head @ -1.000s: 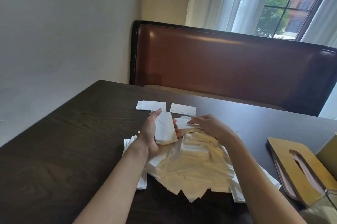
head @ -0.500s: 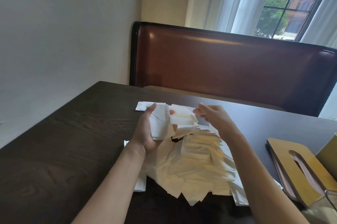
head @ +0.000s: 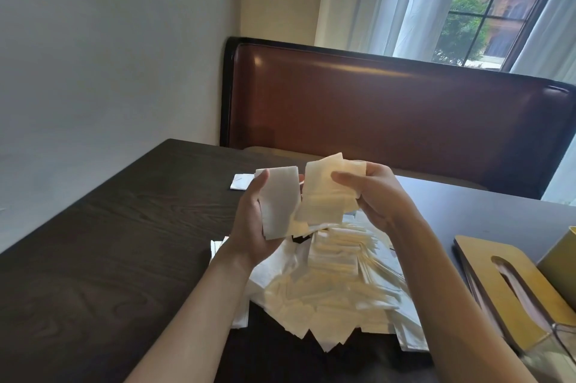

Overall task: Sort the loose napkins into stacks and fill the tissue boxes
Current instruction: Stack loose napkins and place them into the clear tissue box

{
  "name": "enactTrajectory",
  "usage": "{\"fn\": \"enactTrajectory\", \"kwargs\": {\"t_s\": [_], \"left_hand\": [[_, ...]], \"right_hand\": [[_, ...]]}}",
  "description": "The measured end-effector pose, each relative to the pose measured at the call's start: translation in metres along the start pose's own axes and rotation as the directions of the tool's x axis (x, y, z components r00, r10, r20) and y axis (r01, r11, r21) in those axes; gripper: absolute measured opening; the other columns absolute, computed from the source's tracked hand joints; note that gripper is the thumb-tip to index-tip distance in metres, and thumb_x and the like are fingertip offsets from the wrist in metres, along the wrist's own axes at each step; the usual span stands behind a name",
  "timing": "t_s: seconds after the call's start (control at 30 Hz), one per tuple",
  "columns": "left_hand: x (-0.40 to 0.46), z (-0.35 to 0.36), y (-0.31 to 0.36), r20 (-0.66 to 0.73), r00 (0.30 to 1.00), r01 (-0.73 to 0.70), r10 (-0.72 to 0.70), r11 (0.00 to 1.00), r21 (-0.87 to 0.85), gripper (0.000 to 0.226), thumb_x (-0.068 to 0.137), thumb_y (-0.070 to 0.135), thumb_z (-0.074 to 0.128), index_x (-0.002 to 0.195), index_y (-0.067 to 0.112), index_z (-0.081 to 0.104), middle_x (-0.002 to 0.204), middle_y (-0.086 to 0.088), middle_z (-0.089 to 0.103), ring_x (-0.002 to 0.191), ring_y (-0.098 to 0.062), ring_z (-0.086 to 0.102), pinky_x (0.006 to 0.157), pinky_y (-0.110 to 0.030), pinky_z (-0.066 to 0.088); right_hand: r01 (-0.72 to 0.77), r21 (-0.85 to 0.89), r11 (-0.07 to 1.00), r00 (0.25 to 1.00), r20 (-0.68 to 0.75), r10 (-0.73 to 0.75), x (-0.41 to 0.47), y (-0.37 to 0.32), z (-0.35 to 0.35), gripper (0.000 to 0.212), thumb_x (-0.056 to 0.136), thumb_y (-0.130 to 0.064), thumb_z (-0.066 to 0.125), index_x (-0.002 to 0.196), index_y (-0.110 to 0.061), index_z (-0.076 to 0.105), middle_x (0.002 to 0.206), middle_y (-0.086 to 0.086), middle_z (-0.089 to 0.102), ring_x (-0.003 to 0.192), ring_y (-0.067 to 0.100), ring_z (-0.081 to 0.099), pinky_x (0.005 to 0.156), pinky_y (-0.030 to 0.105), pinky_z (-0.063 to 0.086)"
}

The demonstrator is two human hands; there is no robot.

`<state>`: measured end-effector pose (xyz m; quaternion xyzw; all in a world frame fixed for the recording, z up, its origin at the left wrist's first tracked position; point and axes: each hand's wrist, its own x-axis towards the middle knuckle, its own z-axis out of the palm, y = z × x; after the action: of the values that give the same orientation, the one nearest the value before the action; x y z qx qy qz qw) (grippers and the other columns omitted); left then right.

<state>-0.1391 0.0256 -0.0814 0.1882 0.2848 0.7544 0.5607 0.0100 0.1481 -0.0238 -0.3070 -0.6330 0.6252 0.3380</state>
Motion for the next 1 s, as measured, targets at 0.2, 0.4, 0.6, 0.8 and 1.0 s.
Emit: {"fn": "enactTrajectory", "kwargs": {"t_s": [0.2, 0.4, 0.6, 0.8, 1.0], "left_hand": [[0.002, -0.001, -0.002, -0.026, 0.990, 0.135, -0.137, 0.988, -0.075, 0.064, 0.095, 0.064, 0.045, 0.098, 0.011, 0.081, 0.107, -0.013, 0.073, 0.092, -0.030, 0.073, 0.083, -0.043, 0.058], [-0.005, 0.013, -0.010, 0.162, 0.962, 0.226, -0.222, 0.974, -0.005, 0.078, 0.091, 0.073, 0.037, 0.135, 0.015, 0.064, 0.129, -0.022, 0.063, 0.103, -0.043, 0.067, 0.087, -0.052, 0.056], [-0.005, 0.012, -0.013, 0.090, 0.971, 0.215, -0.220, 0.975, 0.059, 0.066, 0.090, 0.065, 0.051, 0.124, 0.012, 0.070, 0.112, -0.021, 0.067, 0.086, -0.035, 0.066, 0.077, -0.044, 0.060], [-0.005, 0.015, -0.013, -0.054, 0.983, 0.183, -0.178, 0.978, 0.097, 0.068, 0.084, 0.063, 0.059, 0.125, 0.010, 0.068, 0.108, -0.019, 0.067, 0.091, -0.034, 0.069, 0.079, -0.045, 0.061], [-0.003, 0.016, -0.015, -0.056, 0.998, 0.024, -0.017, 0.992, 0.122, 0.060, 0.093, 0.070, 0.041, 0.104, 0.015, 0.062, 0.102, -0.011, 0.069, 0.081, -0.019, 0.074, 0.070, -0.034, 0.063]], "right_hand": [[0.025, 0.214, 0.977, 0.979, 0.192, -0.067, -0.007, -0.012, 0.003, 0.029, 0.077, -0.009, 0.071, 0.105, -0.002, 0.067, 0.086, 0.008, 0.070, 0.077, 0.019, 0.068, 0.063, 0.030, 0.057], [0.140, -0.331, 0.933, 0.990, 0.076, -0.122, -0.010, -0.002, 0.022, 0.004, 0.086, -0.010, 0.072, 0.083, -0.010, 0.073, 0.067, -0.002, 0.066, 0.057, 0.011, 0.059, 0.057, 0.024, 0.045], [0.121, -0.552, 0.825, 0.992, 0.049, -0.113, -0.007, -0.003, 0.018, 0.016, 0.085, -0.011, 0.073, 0.070, -0.018, 0.073, 0.054, -0.015, 0.060, 0.050, 0.001, 0.053, 0.053, 0.013, 0.042], [0.095, -0.558, 0.824, 0.984, -0.073, -0.163, -0.013, -0.019, 0.009, 0.004, 0.085, -0.013, 0.074, 0.086, -0.010, 0.078, 0.064, -0.006, 0.063, 0.052, 0.000, 0.054, 0.045, 0.011, 0.039], [0.006, -0.110, 0.994, 0.981, -0.192, -0.027, -0.027, -0.022, 0.038, 0.007, 0.092, -0.006, 0.063, 0.090, -0.008, 0.070, 0.085, 0.010, 0.069, 0.070, 0.021, 0.067, 0.056, 0.037, 0.058]]}}
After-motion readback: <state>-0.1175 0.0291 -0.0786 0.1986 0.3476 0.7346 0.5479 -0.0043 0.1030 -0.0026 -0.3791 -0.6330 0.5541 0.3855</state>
